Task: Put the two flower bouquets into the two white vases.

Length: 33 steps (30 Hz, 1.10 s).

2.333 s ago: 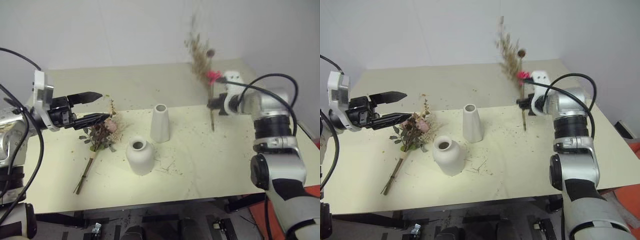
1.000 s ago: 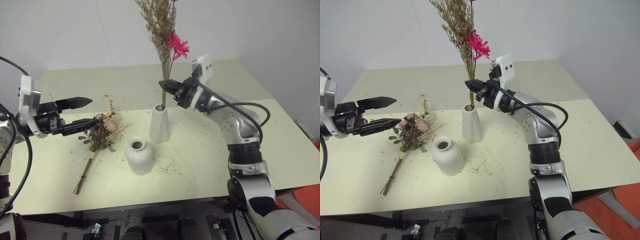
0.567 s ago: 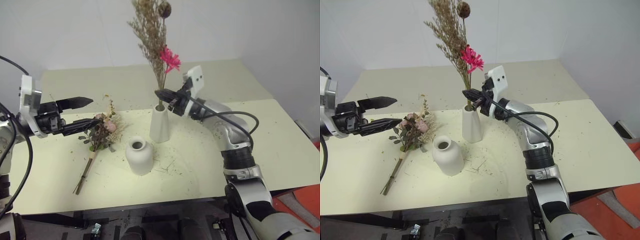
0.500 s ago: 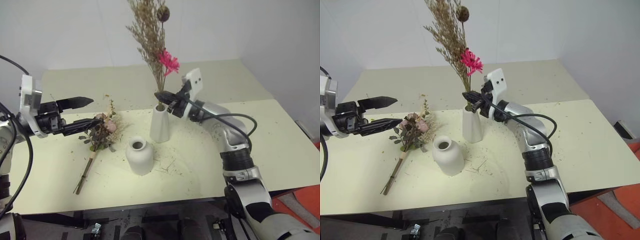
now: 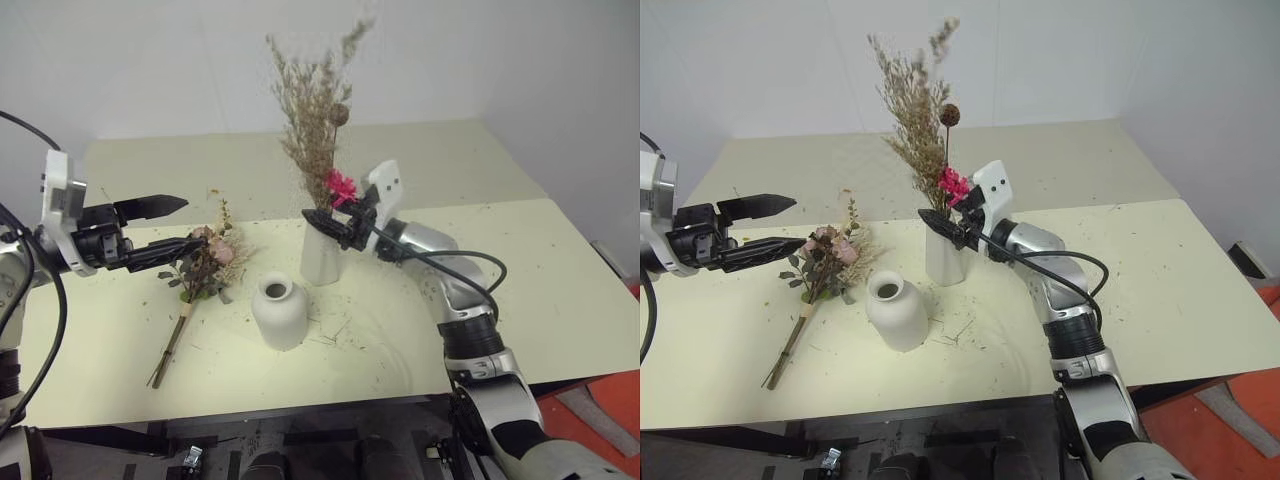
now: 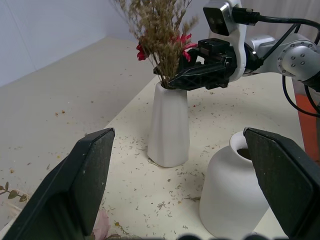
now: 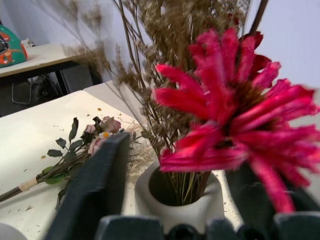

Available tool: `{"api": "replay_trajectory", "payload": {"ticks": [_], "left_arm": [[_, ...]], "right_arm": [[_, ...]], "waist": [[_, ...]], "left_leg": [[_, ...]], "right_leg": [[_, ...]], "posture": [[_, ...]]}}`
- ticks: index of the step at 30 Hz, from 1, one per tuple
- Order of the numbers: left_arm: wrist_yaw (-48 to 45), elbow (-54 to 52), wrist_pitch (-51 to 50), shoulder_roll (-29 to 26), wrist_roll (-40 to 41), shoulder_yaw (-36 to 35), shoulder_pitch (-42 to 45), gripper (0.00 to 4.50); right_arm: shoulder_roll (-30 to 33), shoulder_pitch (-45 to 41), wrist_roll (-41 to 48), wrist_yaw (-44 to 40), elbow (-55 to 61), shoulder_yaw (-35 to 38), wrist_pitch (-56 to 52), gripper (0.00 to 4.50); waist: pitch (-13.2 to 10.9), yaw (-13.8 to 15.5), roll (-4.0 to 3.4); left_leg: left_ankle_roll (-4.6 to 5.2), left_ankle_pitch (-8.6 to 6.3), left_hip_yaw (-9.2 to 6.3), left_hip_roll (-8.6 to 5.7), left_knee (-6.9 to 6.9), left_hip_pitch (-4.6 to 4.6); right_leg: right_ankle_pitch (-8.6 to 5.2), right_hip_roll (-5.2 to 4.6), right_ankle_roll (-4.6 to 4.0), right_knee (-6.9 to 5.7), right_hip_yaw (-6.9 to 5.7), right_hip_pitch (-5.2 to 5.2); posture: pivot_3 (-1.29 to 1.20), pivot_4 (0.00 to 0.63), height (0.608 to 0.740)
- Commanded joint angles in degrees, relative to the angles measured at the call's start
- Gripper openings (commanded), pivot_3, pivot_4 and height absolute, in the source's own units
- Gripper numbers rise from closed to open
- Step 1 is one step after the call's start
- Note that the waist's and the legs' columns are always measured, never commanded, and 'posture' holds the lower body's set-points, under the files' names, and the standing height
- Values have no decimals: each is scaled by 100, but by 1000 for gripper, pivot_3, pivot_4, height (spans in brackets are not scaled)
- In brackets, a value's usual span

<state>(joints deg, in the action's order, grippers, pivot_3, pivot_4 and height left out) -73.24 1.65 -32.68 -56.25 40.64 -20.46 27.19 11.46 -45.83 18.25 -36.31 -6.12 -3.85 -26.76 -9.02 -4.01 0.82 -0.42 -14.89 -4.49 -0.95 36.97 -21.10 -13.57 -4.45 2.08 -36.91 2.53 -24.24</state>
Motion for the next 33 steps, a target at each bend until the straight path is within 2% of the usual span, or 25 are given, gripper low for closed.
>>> {"api": "replay_trajectory", "payload": {"ticks": [1,7,11,17,23,27,33], "left_arm": [[-7,-70,21,-101,54,-60,172,4500],[-16,-21,26,-109,20,-54,138,4500],[-7,-3,39,-65,-2,10,152,4500],[21,-19,46,-25,17,67,179,4500],[291,-156,-60,-114,-149,25,-178,4500],[1104,-235,-402,-386,-943,512,-443,4500],[2032,-397,-1479,-524,-1765,1499,-233,4500]], "right_arm": [[258,6,139,-172,667,-6,-287,4052],[1059,285,159,-538,1376,-230,-1015,4052],[1531,445,-12,-859,1707,-748,-1269,4052],[1462,246,-100,-869,1569,-902,-1292,4052],[1897,505,-35,-1288,1776,-839,-1249,4052],[2440,652,175,-2000,1921,-632,-943,4052],[2916,665,566,-2917,1893,-253,-385,4052]], "waist": [[0,1,0],[0,11,0],[0,8,1],[0,-4,1],[1,46,2],[0,61,3],[0,78,4]], "left_leg": [[0,0,0,0,0,0],[0,0,0,0,1,0],[1,0,1,0,2,0],[1,0,2,1,2,2],[1,0,0,0,2,-1],[1,-1,0,0,2,-2],[2,-1,1,0,2,3]], "right_leg": [[0,0,0,0,0,0],[0,0,0,3,-2,5],[0,0,0,4,-3,6],[0,3,0,2,0,4],[0,0,0,8,-3,7],[-1,0,1,13,-4,7],[-1,3,2,13,-4,16]], "posture": [[0,150,740],[0,150,740],[0,150,740],[0,150,740],[0,150,740],[0,150,740],[0,150,740]]}}
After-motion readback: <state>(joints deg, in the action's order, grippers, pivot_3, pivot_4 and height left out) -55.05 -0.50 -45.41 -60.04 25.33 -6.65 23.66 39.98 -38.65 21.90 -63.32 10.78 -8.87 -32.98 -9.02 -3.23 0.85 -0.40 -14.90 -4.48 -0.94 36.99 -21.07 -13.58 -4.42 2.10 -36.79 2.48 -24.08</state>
